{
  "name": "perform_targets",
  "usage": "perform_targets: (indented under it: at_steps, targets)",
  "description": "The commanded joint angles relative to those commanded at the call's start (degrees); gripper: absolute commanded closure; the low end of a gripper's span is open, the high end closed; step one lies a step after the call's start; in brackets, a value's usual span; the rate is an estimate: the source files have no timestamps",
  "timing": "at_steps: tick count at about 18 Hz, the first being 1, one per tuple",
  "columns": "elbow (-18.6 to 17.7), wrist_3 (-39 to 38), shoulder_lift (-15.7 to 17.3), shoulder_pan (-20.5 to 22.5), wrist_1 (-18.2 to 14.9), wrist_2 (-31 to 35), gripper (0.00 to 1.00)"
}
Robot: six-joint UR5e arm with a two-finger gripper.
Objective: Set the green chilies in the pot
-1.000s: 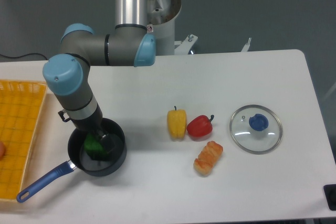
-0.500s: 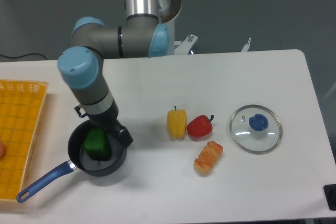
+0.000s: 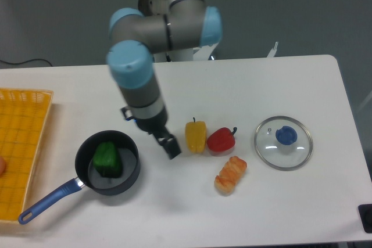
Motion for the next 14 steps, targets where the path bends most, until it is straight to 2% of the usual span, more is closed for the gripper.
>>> perform_targets:
  at_steps: [5,11,14]
  targets:
    - [0.00,8.69,0.27,5.71,-0.44,-3.77,0.00]
    - [0.09,12.04,-0.43,9.23,-0.44,-4.04,0.00]
    - [0.09,13.98,-0.70,11.25,-1.58,-4.04,0.00]
